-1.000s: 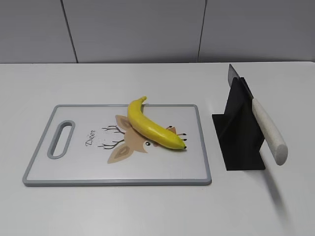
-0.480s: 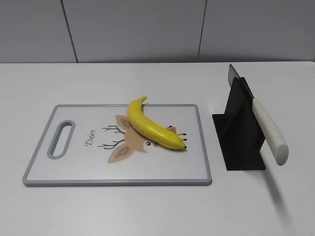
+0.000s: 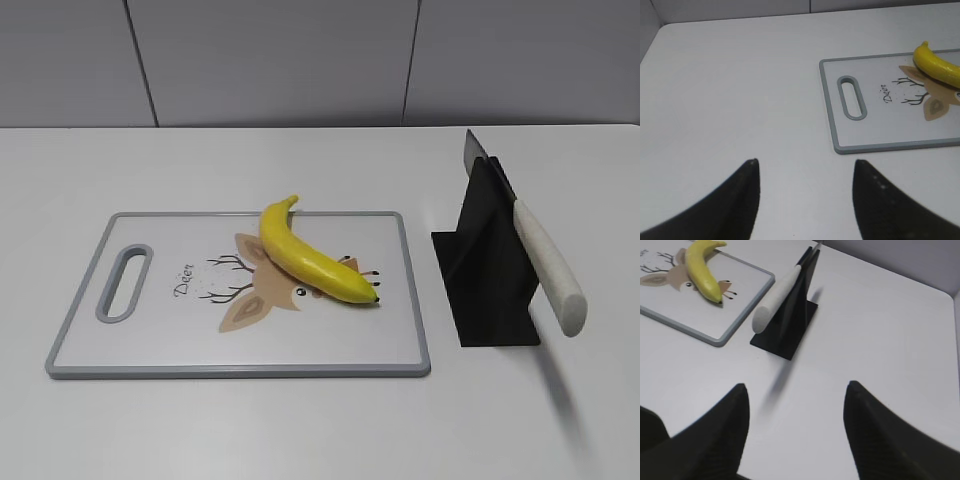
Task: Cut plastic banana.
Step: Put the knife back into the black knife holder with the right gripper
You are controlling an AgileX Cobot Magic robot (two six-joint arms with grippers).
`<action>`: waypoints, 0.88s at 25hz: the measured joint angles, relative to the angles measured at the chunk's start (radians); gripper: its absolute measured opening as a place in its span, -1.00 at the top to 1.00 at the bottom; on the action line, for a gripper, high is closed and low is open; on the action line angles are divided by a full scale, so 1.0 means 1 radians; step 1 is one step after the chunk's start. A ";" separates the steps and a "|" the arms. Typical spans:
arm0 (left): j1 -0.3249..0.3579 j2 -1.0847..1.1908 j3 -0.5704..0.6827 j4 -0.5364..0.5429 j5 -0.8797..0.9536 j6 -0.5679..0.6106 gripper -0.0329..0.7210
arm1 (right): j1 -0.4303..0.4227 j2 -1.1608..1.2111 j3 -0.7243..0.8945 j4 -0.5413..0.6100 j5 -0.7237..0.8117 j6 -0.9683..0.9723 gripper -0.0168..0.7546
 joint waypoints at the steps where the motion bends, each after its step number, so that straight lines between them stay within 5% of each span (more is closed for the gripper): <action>1: 0.000 0.000 0.000 0.000 0.000 0.000 -0.61 | -0.029 0.000 0.000 0.000 0.000 0.000 -0.26; 10: 0.000 0.000 0.000 0.000 0.000 0.000 -0.61 | -0.189 0.000 0.000 0.000 -0.001 0.000 -0.26; 22: 0.000 0.000 0.000 0.000 0.000 0.000 -0.61 | -0.197 0.000 0.000 0.000 -0.001 0.000 -0.26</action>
